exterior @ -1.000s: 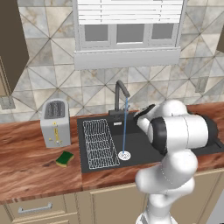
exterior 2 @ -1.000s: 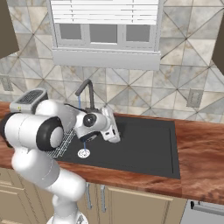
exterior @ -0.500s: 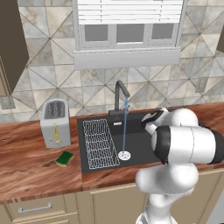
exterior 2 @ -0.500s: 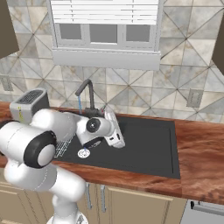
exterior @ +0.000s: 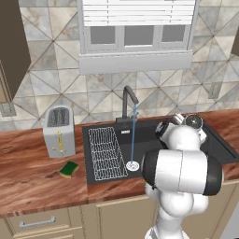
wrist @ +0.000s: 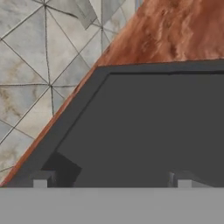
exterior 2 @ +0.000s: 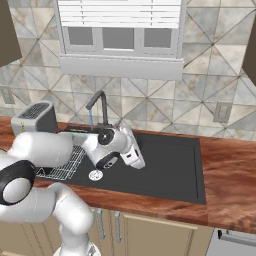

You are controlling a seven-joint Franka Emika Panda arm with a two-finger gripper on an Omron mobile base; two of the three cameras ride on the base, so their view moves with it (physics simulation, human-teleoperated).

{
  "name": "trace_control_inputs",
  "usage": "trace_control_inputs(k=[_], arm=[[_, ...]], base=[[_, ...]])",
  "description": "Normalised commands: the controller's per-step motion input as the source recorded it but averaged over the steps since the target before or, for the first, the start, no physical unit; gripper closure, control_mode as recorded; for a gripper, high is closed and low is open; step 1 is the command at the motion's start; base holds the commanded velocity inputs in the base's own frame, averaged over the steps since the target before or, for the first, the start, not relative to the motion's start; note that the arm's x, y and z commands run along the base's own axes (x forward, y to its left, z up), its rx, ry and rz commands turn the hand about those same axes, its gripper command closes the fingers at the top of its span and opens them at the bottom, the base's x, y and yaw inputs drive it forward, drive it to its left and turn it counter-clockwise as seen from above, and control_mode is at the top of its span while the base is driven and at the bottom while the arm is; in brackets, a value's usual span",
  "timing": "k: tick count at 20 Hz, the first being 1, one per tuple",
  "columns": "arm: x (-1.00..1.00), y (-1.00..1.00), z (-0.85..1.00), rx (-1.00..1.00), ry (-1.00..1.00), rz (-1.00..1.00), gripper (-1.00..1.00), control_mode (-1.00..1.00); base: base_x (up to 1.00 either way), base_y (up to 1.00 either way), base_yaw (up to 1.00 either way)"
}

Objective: Soak the sponge with water for a few seconds and then drop it inside the sink.

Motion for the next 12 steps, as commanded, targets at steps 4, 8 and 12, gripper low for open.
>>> trace_control_inputs(k=[4, 8, 12], arm=[[0.01, -0.07, 1.0, 0.01, 0.24, 0.0, -1.0, -1.0], [0.0, -0.04, 0.99, 0.0, 0.22, 0.0, -1.0, -1.0], [0.0, -0.08, 0.7, 0.01, 0.15, 0.0, -1.0, -1.0]], base=[[0.0, 0.0, 0.0], [0.0, 0.0, 0.0], [0.0, 0.0, 0.0]])
